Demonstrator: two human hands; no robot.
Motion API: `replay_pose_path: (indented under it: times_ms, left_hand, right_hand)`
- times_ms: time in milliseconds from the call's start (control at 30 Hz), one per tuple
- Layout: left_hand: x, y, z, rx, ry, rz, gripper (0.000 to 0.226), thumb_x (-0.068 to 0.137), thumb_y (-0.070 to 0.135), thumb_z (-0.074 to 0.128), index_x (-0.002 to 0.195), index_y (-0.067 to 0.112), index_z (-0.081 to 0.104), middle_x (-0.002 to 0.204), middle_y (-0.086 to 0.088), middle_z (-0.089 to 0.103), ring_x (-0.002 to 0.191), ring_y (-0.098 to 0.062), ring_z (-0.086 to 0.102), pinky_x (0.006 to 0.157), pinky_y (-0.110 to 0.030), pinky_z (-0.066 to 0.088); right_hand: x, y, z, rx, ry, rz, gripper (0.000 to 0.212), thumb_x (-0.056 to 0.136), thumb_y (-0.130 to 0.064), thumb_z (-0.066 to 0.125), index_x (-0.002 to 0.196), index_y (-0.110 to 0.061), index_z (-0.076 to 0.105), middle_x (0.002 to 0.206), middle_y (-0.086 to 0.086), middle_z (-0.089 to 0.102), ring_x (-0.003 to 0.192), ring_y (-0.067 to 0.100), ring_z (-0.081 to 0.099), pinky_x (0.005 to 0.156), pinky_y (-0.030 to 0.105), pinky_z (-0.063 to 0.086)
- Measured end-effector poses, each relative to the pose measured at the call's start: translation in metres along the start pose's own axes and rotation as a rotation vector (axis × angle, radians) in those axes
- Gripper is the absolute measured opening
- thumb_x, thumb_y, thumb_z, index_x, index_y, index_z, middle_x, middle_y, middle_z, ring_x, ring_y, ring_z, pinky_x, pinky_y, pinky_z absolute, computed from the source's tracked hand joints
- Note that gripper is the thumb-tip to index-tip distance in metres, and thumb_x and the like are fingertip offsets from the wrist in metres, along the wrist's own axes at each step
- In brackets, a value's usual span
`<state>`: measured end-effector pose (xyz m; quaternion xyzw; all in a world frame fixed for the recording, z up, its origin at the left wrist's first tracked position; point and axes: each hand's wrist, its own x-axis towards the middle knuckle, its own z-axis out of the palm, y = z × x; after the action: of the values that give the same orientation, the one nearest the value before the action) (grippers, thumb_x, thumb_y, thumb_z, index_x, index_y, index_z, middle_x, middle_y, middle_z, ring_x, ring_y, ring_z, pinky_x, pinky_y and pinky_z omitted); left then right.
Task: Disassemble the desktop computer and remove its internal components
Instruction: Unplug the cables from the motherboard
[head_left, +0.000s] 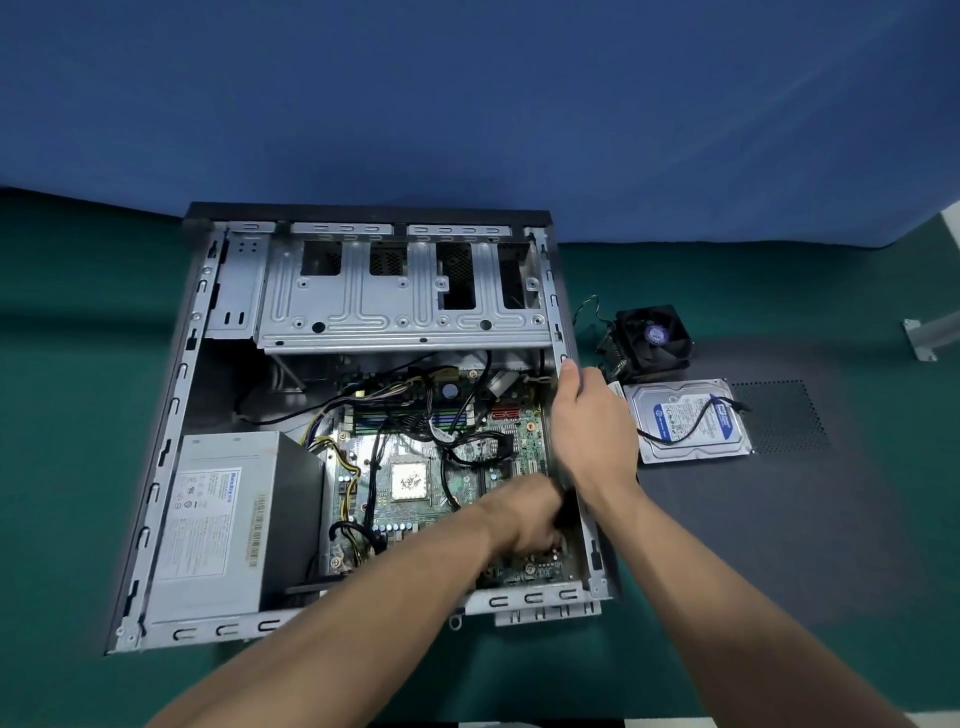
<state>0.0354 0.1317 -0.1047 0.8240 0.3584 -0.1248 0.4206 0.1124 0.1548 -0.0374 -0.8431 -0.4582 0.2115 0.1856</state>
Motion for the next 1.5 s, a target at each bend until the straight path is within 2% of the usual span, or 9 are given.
replay_pose_path:
  times_ms: [133, 300, 367, 467, 633, 733, 1100, 1367, 1500]
  left_hand:
    - [0.001, -0.001, 0.005, 0.054, -0.014, 0.014, 0.013, 0.084, 0.006, 0.062, 0.078, 0.012, 0.052, 0.077, -0.003, 0.054, 0.064, -0.014, 0.051, 0.064, -0.018, 0.043]
    - [0.005, -0.004, -0.002, -0.046, 0.012, 0.02, 0.017, 0.083, 0.004, 0.06, 0.1, 0.007, 0.058, 0.085, -0.003, 0.055, 0.071, -0.014, 0.049, 0.067, -0.019, 0.04]
    - [0.003, -0.002, 0.0, 0.0, -0.002, 0.03, 0.009, 0.083, 0.005, 0.06, 0.083, 0.011, 0.054, 0.079, 0.0, 0.052, 0.066, -0.013, 0.048, 0.065, -0.018, 0.04]
    - [0.002, -0.003, 0.007, 0.072, -0.003, 0.047, 0.027, 0.084, 0.006, 0.061, 0.067, 0.017, 0.043, 0.07, 0.002, 0.048, 0.06, -0.011, 0.048, 0.062, -0.018, 0.042]
    - [0.006, -0.008, -0.001, 0.0, -0.011, 0.029, 0.015, 0.084, 0.007, 0.06, 0.076, 0.014, 0.049, 0.076, 0.001, 0.053, 0.064, -0.014, 0.053, 0.053, -0.017, 0.039]
    - [0.005, -0.007, 0.006, 0.042, -0.039, 0.016, 0.005, 0.086, 0.011, 0.06, 0.083, 0.008, 0.059, 0.082, -0.004, 0.059, 0.067, -0.013, 0.054, 0.059, -0.018, 0.041]
    - [0.0, -0.002, 0.001, 0.046, -0.073, 0.021, 0.009, 0.087, 0.011, 0.06, 0.092, 0.004, 0.062, 0.091, -0.009, 0.062, 0.076, -0.017, 0.058, 0.07, -0.021, 0.046]
    - [-0.003, 0.001, -0.013, -0.073, -0.066, -0.014, 0.006, 0.085, 0.006, 0.06, 0.086, 0.009, 0.055, 0.095, -0.01, 0.064, 0.074, -0.017, 0.057, 0.066, -0.023, 0.046]
    - [-0.011, 0.004, -0.009, 0.036, -0.042, 0.032, 0.011, 0.084, 0.013, 0.062, 0.085, 0.002, 0.061, 0.08, -0.01, 0.059, 0.069, -0.023, 0.054, 0.066, -0.03, 0.047]
  right_hand:
    - [0.0, -0.001, 0.0, 0.01, -0.004, 0.004, 0.045, 0.1, -0.043, 0.023, 0.097, -0.01, 0.053, 0.091, 0.013, 0.063, 0.076, 0.028, 0.048, 0.069, 0.036, 0.037]
    - [0.0, -0.001, 0.0, 0.0, -0.007, 0.006, 0.045, 0.1, -0.044, 0.023, 0.097, -0.01, 0.053, 0.089, 0.012, 0.063, 0.075, 0.028, 0.048, 0.068, 0.035, 0.036]
    - [0.0, -0.001, 0.0, 0.005, -0.011, 0.008, 0.046, 0.1, -0.044, 0.023, 0.097, -0.01, 0.053, 0.089, 0.011, 0.062, 0.075, 0.027, 0.048, 0.068, 0.035, 0.036]
    - [-0.001, -0.001, 0.0, 0.01, -0.008, 0.007, 0.046, 0.1, -0.044, 0.023, 0.097, -0.01, 0.053, 0.089, 0.011, 0.062, 0.075, 0.027, 0.047, 0.069, 0.035, 0.035]
    - [-0.001, -0.001, 0.0, -0.011, -0.002, 0.005, 0.045, 0.1, -0.044, 0.022, 0.095, -0.011, 0.052, 0.09, 0.012, 0.063, 0.074, 0.026, 0.045, 0.067, 0.034, 0.033]
    - [-0.001, -0.002, 0.0, -0.016, -0.012, 0.014, 0.047, 0.1, -0.044, 0.021, 0.099, -0.01, 0.053, 0.093, 0.014, 0.063, 0.075, 0.026, 0.043, 0.068, 0.034, 0.032]
    - [0.0, 0.001, 0.001, -0.007, 0.0, 0.013, 0.049, 0.1, -0.044, 0.021, 0.101, -0.008, 0.055, 0.092, 0.013, 0.063, 0.075, 0.025, 0.043, 0.068, 0.034, 0.031]
    - [0.002, 0.001, 0.001, -0.011, 0.004, 0.015, 0.048, 0.101, -0.043, 0.022, 0.101, -0.008, 0.055, 0.094, 0.014, 0.063, 0.074, 0.025, 0.042, 0.067, 0.034, 0.03]
    - [0.0, 0.001, 0.003, -0.002, 0.014, 0.004, 0.049, 0.1, -0.044, 0.022, 0.101, -0.009, 0.055, 0.092, 0.013, 0.064, 0.074, 0.025, 0.042, 0.067, 0.034, 0.031]
